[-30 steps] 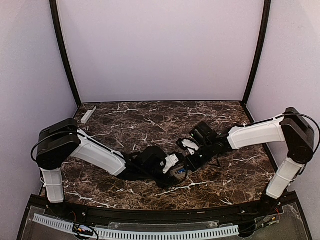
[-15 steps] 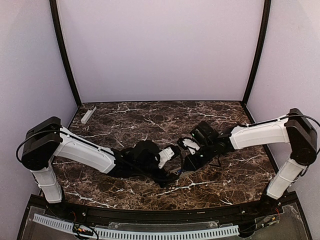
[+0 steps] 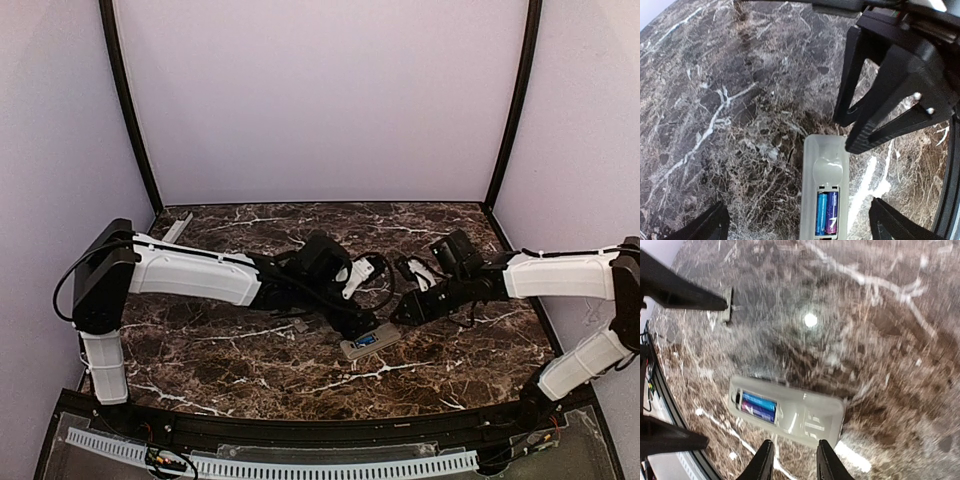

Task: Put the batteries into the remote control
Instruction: Press the battery in the battery compartment.

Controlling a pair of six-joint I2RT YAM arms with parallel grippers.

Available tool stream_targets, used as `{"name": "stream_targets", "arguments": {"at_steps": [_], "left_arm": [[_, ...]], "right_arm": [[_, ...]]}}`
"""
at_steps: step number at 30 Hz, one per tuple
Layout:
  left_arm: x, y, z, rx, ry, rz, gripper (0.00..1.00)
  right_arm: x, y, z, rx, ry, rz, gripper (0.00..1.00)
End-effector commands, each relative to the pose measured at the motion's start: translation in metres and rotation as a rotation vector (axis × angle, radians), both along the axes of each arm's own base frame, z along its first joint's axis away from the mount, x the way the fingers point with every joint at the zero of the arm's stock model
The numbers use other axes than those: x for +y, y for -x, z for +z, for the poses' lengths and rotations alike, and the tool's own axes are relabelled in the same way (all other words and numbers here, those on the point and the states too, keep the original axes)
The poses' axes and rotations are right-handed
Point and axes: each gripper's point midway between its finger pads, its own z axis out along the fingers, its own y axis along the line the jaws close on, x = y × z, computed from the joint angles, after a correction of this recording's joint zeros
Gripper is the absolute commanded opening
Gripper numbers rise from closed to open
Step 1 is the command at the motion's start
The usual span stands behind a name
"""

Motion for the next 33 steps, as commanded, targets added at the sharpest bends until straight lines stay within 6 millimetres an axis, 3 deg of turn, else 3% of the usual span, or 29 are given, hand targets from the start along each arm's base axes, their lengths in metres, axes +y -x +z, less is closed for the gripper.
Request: {"name": "stream_targets", "arguments": {"at_steps": [1,14,19,24,33], "left_arm": [[0.013,0.013,-0.040,0.093,-0.156,-0.023,0.98],[0.025,0.015,-0.083,0.140,-0.281,-0.015,0.93],[0.015,0.022,-0.065,0.148,-0.212,-0.052,0.91],[0.011,0.013,-0.049,0.114,-0.175,-0.019,0.89],[0.015,-0.001,-0.045,0.121,-0.157,0.028,0.88]], "right_arm": [[0.002,0.008,-0.007,0.048,-0.060,0.015,0.29],[0.001,0.010,-0.019,0.086,-0.071,0.026,0.29],[0.002,0.012,-0.026,0.105,-0.070,0.039,0.29],[0.000,0.013,-0.034,0.118,-0.056,0.032,0.30],[-0.001,0.011,-0.032,0.113,-0.059,0.026,0.32]]}}
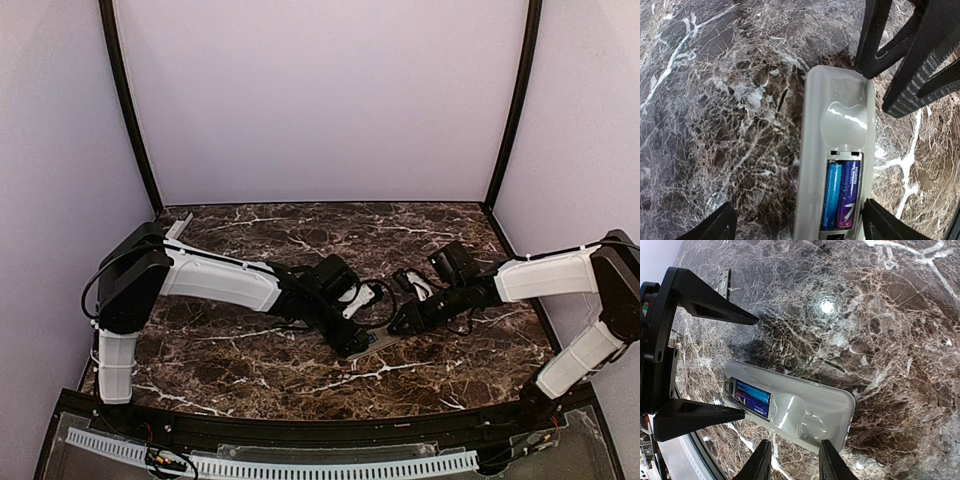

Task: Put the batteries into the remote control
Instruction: Press the battery in the battery compartment.

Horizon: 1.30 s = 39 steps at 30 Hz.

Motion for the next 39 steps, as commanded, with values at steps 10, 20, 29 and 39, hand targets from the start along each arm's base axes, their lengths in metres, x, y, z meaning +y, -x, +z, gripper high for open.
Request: {"name": "stream_targets", "arguments": {"at_steps": [10,20,29,39], "left_arm": [[-0.002,-0.012,0.021,-0.005,0.052,0.035,0.86],[-0.007,-0.016,0.036,0.008,0.097,0.066,0.86],[-0.006,-0.017,0.036,0.013,0.098,0.072,0.86],[0.007,-0.003,0.009,0.050,0.035,0.037,0.84]], "right_arm": [[-0.001,-0.003,-0.005,0.002,-0.009,-0.005,0.33],[-0.003,-0.003,-0.010,0.012,0.000,-0.007,0.33],[-0.004,-0.003,-0.010,0.011,-0.001,-0.013,0.33],[-0.004,-0.002,-0.014,0.024,0.005,-0.011,0.33]]}}
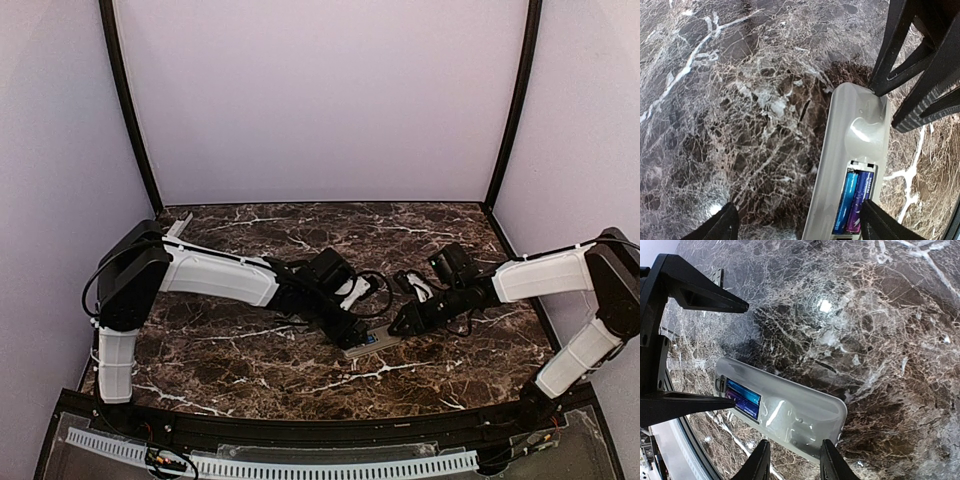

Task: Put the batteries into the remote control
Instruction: Press the battery in the battery compartment.

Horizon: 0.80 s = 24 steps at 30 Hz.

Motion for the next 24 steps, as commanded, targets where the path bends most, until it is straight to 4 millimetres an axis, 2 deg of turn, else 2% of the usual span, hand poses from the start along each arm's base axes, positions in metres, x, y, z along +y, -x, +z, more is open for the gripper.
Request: {"name": "stream_targets", "arguments": {"at_steps": [1,11,15,18,20,23,24], "left_arm": [[0.009,0.011,0.000,0.010,-0.022,-0.034,0.83],[0.030,0.016,-0.025,-0.028,-0.168,-0.049,0.81],[0.029,0.011,-0.018,-0.043,-0.168,-0.041,0.82],[0.016,0.000,0.012,-0.085,-0.104,-0.022,0.96],[0.011,-0.011,0.036,-0.108,-0.049,0.002,0.98],[0.017,-0.030,0.071,-0.147,0.018,0.057,0.99],[0.021,-0.033,0.074,-0.150,0.022,0.066,0.99]], "right_arm": [[-0.002,0.000,-0.007,0.014,0.001,-0.001,0.33],[-0.003,0.003,-0.010,0.021,0.004,-0.002,0.33],[-0.004,0.001,-0.009,0.013,0.006,-0.005,0.33],[-0.004,-0.001,-0.008,0.009,0.005,-0.005,0.34],[-0.004,0.000,-0.009,0.013,0.003,-0.003,0.36],[-0.004,0.002,-0.013,0.028,0.002,0.005,0.39],[-0.002,0.003,-0.013,0.033,-0.004,0.011,0.40]]}}
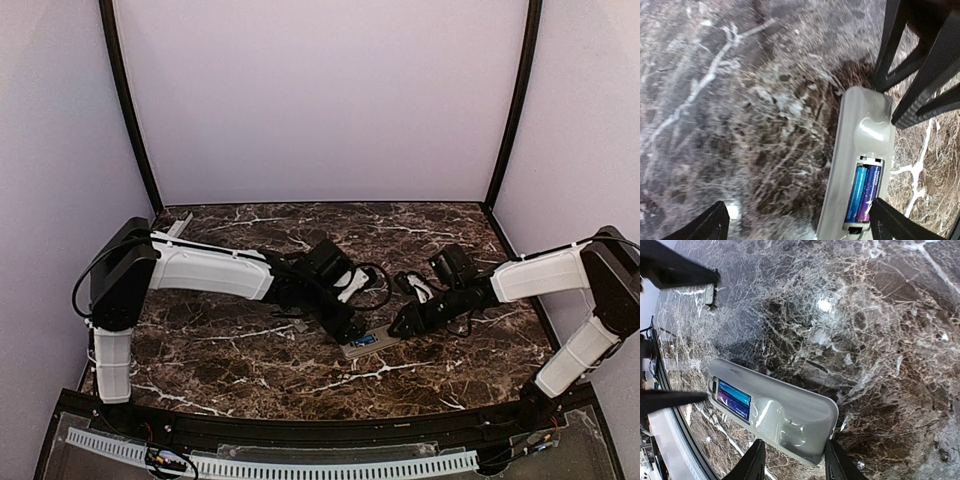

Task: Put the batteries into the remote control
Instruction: Press the battery in the battery compartment, then pick up the battery cover from the center of the board.

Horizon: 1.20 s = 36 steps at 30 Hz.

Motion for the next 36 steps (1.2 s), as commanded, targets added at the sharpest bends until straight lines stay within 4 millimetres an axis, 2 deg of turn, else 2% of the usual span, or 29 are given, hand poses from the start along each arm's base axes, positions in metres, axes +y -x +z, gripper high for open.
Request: {"name": "stream_targets", "arguments": {"at_steps": [1,2,3,4,7,8,10,12,15,18,22,32,36], "left_arm": [[0.017,-0.028,0.072,-0.091,0.088,0.080,0.99],[0.025,-0.031,0.070,-0.103,0.075,0.095,0.99],[0.031,-0.034,0.080,-0.119,0.090,0.106,0.99],[0.041,-0.034,0.081,-0.122,0.091,0.135,0.98],[0.073,-0.037,0.064,-0.054,0.058,0.177,0.99],[0.075,-0.029,0.062,-0.009,0.066,0.147,0.99],[0.089,-0.025,0.052,0.025,0.034,0.160,0.97],[0.098,-0.019,0.044,0.037,0.010,0.139,0.89],[0.110,-0.013,0.028,0.053,-0.067,0.120,0.70],[0.115,-0.007,0.011,0.078,-0.136,0.071,0.54],[0.113,-0.001,0.002,0.114,-0.143,0.039,0.43],[0.104,0.004,-0.022,0.174,-0.142,0.014,0.34],[0.102,0.003,-0.027,0.175,-0.150,0.011,0.29]], "right_arm": [[0.001,0.005,-0.009,0.033,-0.014,0.022,0.41],[0.003,0.006,-0.009,0.038,-0.021,0.027,0.41],[0.004,0.007,-0.009,0.043,-0.031,0.031,0.41],[0.005,0.007,-0.009,0.047,-0.043,0.034,0.41],[0.009,0.012,-0.008,0.064,-0.071,0.042,0.40],[0.010,0.013,-0.007,0.070,-0.078,0.042,0.40],[0.013,0.016,-0.006,0.078,-0.092,0.048,0.39],[0.016,0.019,-0.004,0.082,-0.100,0.057,0.38],[0.019,0.023,-0.001,0.085,-0.110,0.070,0.38],[0.020,0.023,0.003,0.075,-0.114,0.069,0.39],[0.018,0.016,0.014,0.037,-0.115,0.053,0.39],[0.010,0.002,0.046,-0.096,-0.134,0.037,0.40],[0.007,-0.001,0.052,-0.128,-0.132,0.030,0.40]]}}
